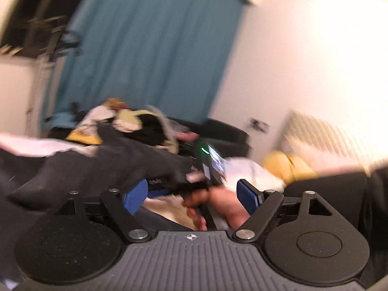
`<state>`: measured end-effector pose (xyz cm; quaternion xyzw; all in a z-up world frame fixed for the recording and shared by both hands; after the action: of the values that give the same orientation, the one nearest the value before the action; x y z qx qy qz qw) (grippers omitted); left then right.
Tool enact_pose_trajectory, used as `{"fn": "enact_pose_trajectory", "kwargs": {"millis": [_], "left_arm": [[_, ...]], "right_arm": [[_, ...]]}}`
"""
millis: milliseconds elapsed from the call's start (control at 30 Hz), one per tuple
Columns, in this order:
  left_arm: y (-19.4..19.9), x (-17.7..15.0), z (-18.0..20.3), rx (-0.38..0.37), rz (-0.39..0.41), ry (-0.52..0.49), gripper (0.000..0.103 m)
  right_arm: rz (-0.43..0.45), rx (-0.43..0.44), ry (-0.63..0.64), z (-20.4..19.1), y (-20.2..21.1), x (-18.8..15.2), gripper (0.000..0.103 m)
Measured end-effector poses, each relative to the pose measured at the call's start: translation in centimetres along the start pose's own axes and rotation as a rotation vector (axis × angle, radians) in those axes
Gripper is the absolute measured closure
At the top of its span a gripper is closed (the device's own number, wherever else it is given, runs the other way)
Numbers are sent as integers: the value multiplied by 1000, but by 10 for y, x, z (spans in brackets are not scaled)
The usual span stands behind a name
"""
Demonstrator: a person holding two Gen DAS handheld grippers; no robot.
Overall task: Fold clothes
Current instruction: 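Lower the lifted leg onto the sweatpants with the right gripper and release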
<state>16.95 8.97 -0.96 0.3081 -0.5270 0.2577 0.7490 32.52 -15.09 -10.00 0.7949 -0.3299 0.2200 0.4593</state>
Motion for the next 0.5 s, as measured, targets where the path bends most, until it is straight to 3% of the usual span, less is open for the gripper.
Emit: {"fn": "enact_pose_trajectory", "kwargs": {"millis": [33,100,200,300,500], "left_arm": [[1,0,-10,30,11,48,20],[4,1,-32,102,42,148,20],[7,0,-62,221,71,289,20],[23,2,-78,312,97,384,20],[46,10,-74,383,137,359,20]], "right_arm": [[13,26,11,-4,-4,-1,58],[16,51,37,-12,-5,-4,96],[8,68,59,-25,7,-9,97],[51,48,27,-25,46,-7,97],[192,-32,-77,6,154,1,97]]}}
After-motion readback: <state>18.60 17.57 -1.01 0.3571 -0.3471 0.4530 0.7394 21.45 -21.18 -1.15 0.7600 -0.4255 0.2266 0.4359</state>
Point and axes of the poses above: each gripper's, at about its wrist camera, not at the fingertips, and y roughly against the way its jaws point, z to its right, x to its top, the point moved 2 cm from there along -y, roughly the way its jaws point, and after that the axes turned 6 degrees about -y, right-handed, at the moved point
